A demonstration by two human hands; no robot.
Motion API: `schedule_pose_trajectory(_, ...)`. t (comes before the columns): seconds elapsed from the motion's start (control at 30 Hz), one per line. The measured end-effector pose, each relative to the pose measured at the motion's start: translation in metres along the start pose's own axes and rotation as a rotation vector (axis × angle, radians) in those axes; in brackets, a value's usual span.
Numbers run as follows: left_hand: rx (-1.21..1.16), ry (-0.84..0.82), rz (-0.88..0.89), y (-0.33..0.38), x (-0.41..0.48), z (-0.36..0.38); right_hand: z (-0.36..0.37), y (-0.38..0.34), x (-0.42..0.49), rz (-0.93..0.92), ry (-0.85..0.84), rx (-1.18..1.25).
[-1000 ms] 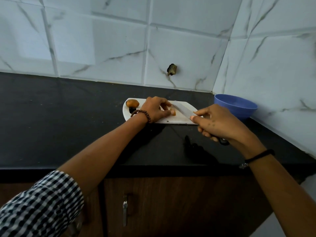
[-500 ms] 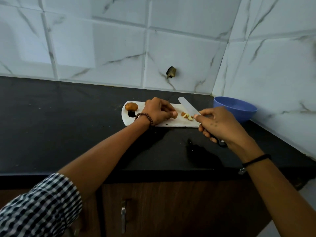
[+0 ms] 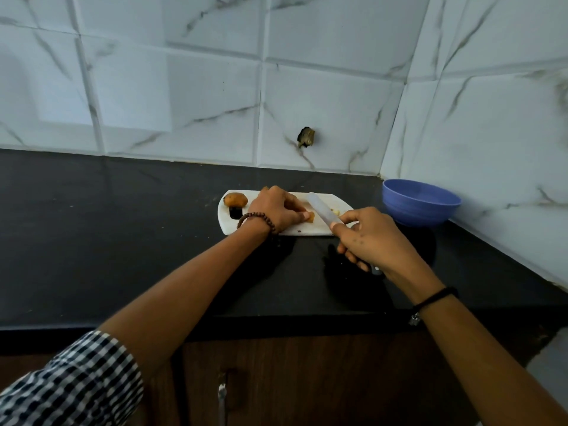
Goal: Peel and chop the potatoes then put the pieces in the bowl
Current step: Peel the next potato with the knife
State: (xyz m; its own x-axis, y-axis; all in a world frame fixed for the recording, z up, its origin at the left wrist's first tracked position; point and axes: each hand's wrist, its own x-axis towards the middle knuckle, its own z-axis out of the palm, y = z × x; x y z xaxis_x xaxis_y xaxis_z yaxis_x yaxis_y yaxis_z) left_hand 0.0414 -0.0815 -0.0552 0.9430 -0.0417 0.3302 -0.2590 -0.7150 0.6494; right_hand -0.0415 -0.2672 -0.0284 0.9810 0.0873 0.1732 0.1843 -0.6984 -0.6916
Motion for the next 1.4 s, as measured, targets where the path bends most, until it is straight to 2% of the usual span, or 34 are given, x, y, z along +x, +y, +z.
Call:
schedule_pose_trajectory(0.33, 0.07, -0.084, 0.059, -0.003, 0.005, -0.007, 0.0, -0.004, 0.006, 0.009, -0.006, -0.088)
schedule_pose_trajectory(0.63, 0.028, -0.086, 0.028, -0.001, 0.003, -0.01, 0.003, -0.007, 0.006, 0.018, -0.056, -0.338)
schedule_pose_trajectory(0.93, -0.026, -0.07, 0.03, -0.002, 0.002, -0.008, 0.007, -0.013, 0.007, -0.015, -0.049, -0.36)
schedule_pose_trajectory(1.1, 0.042, -0.038, 0.026, -0.004, 0.003, -0.002, 0.007, -0.01, 0.002, -0.082, 0.048, -0.361)
schedule_pose_trajectory(1.2, 0.074, -0.034, 0.039, -0.005, 0.002, -0.001, 0.009, -0.01, 0.0, -0.118, 0.048, -0.361)
schedule_pose_trajectory(1.4, 0.064, -0.041, 0.05, -0.004, 0.001, -0.002, 0.011, -0.012, 0.001, -0.057, 0.046, -0.412)
